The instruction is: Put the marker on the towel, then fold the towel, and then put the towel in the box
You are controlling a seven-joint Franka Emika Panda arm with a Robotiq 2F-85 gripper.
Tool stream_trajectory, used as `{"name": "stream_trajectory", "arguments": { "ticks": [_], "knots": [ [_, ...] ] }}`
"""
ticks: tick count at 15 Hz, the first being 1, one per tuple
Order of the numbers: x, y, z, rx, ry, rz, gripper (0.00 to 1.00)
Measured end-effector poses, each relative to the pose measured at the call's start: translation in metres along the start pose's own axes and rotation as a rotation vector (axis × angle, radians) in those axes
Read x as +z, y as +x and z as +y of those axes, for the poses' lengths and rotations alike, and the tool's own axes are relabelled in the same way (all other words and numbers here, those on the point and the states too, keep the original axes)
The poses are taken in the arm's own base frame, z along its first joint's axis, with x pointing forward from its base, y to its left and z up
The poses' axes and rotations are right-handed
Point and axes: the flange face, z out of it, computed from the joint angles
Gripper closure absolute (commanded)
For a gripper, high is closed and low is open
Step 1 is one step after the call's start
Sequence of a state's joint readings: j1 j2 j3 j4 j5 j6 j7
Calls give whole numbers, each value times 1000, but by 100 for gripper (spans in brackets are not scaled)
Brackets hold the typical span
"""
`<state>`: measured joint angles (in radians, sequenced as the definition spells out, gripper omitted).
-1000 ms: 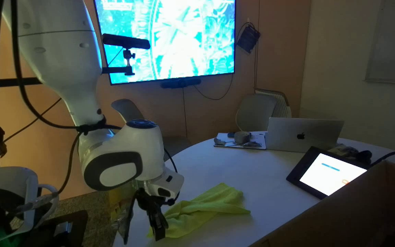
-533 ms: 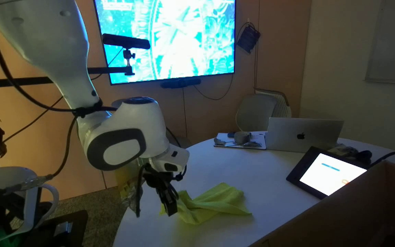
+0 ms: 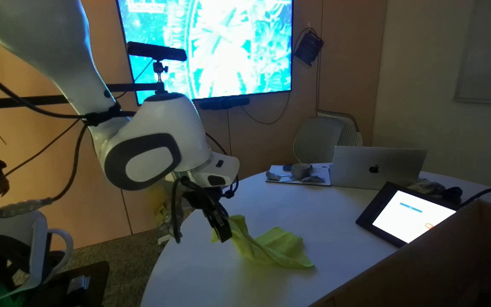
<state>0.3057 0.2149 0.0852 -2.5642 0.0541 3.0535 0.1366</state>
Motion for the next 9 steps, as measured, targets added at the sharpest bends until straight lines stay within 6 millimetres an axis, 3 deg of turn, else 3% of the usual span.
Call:
{"name": "stream_trajectory", "arguments": {
  "ticks": [5,9],
  "knots": [
    [-14,9,-2,-6,7,46,90],
    [-17,17,-15,-28,22,62,91]
  ]
}}
